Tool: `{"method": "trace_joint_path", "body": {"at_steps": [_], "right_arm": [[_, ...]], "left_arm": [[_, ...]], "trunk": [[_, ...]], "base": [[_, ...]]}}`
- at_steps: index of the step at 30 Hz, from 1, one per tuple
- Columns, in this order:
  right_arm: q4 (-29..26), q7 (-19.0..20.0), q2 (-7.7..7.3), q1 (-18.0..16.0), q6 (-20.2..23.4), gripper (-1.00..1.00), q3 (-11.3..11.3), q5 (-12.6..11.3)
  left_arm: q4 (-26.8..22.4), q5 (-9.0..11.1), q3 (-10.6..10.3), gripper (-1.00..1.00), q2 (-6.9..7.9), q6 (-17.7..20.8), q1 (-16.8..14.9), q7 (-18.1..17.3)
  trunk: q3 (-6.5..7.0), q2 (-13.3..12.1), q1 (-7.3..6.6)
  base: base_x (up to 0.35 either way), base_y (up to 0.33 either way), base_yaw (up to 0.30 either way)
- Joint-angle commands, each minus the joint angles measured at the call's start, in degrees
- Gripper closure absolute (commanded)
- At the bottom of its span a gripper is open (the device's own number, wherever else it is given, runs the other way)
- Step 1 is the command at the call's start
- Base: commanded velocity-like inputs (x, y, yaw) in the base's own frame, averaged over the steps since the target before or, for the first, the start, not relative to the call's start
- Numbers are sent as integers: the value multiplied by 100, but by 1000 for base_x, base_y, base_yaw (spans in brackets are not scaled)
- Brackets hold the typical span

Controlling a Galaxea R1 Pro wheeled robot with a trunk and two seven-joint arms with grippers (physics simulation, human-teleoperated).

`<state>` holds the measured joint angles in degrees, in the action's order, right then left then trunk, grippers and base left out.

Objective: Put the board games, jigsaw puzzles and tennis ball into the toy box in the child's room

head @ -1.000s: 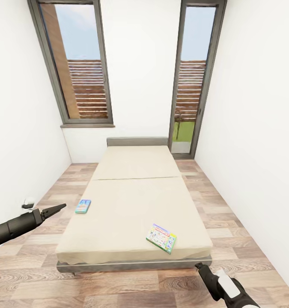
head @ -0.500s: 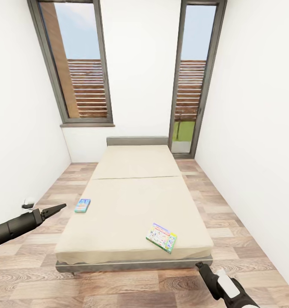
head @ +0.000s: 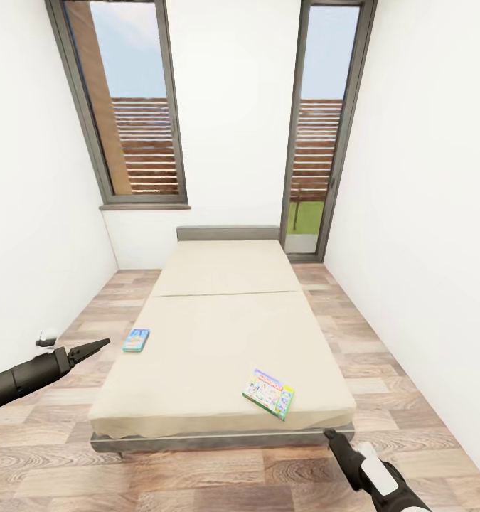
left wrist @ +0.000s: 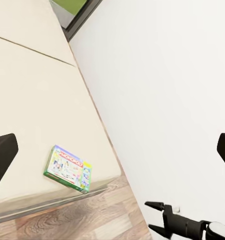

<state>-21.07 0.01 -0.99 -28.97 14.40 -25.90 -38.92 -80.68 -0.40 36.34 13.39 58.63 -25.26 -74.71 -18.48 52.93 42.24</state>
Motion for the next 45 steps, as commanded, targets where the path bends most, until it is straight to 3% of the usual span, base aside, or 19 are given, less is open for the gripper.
{"method": "trace_joint_path", "body": {"at_steps": [1, 10, 13, 18, 21, 24, 26, 29, 39, 45], "right_arm": [[-6, 24, 2, -3, 29, -100, -30, -28], [-10, 111, -7, -3, 23, -100, -37, -31], [-10, 174, -17, -3, 31, -100, -55, -55], [-11, 578, -39, -3, 41, -100, -69, -91], [-9, 949, -54, -3, 45, -100, -66, -90], [-6, 1153, -56, -3, 38, -100, -70, -87], [-3, 1286, -33, -3, 25, -100, -75, -79], [-3, 1337, -11, -3, -43, -100, -77, -82], [46, 1380, 0, 3, -279, -100, -138, -162], [57, 1386, -4, 5, -289, -100, -253, -339]], "left_arm": [[-1, -4, 5, -100, -1, 62, -5, -25], [-5, 40, 2, -100, 15, 118, -5, -103], [-17, 50, -65, -100, 23, 126, -5, -294], [-37, 26, -345, -100, 42, 129, -5, -925], [-41, 17, -640, -100, 145, 130, -5, -1305], [-43, 15, -944, -100, 264, 130, -5, -1481], [-40, 18, -1276, -100, 415, 131, -5, -1529], [-38, 21, -1438, -100, 485, 131, -5, -1529], [-36, 14, -1550, -100, 530, 125, -5, -1529], [-36, -8, -1567, -100, 532, 122, -5, -1529]], "trunk": [[-26, 47, 23], [-187, 408, 221], [-241, 528, 287], [-331, 729, 397], [-385, 849, 462], [-439, 969, 528], [-474, 1050, 572], [-528, 1170, 638], [-708, 1571, 858], [-816, 1812, 990]], "base": [[0, 0, 0], [0, 0, 0], [0, 0, 0], [0, 0, 0], [0, 0, 0], [0, 0, 0], [0, 0, 0], [0, 0, 0], [0, 0, 0], [0, 0, 0]]}}
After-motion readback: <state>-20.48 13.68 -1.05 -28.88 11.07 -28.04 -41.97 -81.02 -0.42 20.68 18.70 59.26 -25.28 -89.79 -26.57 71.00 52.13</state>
